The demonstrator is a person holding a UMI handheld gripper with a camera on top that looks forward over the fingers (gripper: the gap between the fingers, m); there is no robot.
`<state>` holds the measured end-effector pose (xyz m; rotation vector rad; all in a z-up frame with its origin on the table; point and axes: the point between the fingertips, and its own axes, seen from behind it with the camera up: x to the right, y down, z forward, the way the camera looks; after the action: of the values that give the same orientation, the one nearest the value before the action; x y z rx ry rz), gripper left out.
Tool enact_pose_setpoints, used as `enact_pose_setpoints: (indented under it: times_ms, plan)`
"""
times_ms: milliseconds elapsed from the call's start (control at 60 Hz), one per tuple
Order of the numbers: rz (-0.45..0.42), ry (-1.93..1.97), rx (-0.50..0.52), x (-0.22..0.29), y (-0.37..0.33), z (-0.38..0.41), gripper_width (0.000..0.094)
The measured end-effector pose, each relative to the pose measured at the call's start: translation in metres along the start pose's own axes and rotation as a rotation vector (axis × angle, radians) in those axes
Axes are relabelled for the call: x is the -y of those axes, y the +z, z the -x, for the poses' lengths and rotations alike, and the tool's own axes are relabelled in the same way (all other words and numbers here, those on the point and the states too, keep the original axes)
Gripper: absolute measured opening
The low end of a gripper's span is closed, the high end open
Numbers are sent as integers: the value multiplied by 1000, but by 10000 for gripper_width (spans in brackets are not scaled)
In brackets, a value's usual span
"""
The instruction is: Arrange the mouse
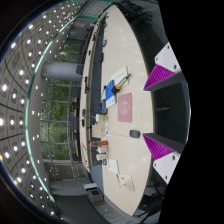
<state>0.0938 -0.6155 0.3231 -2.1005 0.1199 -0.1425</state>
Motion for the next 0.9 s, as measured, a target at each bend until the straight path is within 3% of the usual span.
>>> enact_pose_setpoints:
  times_ms: [533, 900]
  plan:
    - [114, -7, -135, -78, 81, 56, 859]
    - [62, -16, -11, -97, 214, 156, 857]
